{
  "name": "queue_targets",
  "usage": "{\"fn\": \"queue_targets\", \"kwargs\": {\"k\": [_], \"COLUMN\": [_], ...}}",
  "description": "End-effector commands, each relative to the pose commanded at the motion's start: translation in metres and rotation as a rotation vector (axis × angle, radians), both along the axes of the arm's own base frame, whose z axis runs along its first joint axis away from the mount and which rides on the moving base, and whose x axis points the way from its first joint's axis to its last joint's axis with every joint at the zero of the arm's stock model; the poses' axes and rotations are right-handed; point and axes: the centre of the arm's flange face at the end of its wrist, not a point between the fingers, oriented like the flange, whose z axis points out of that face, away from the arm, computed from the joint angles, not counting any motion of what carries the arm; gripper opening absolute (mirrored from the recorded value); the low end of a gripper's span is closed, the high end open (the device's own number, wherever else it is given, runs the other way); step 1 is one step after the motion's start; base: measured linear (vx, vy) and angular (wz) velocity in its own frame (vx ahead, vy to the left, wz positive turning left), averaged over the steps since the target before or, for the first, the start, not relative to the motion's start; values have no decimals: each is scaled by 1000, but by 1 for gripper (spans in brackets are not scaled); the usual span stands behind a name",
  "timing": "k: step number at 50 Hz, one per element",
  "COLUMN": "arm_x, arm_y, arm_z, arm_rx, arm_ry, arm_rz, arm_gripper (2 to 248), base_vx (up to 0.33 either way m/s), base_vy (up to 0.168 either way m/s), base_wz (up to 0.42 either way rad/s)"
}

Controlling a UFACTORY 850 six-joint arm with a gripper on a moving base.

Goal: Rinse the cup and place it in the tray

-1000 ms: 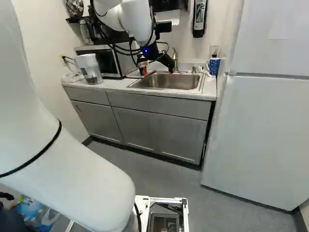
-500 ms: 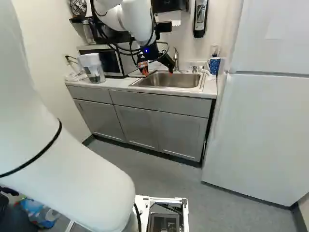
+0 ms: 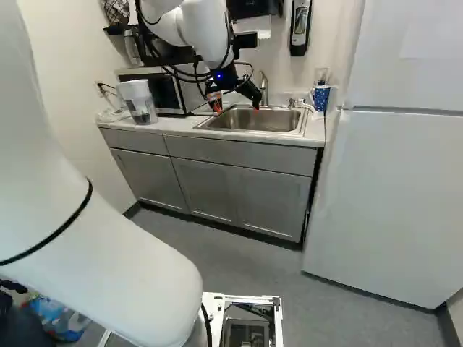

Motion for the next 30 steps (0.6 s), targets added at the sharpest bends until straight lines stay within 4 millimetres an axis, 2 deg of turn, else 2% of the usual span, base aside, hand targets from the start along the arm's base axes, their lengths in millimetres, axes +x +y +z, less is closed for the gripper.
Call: {"fn": "queue_targets", "kwargs": {"k": [30], "arm_x": [0], "arm_y": [2], "arm_z": [-6], "arm_rx": [-3], "arm_ry": [-11], "arm_rz": [3], "arm_gripper": [247], "base_vx": [0], "base_vy": [0], "base_wz": [0]}}
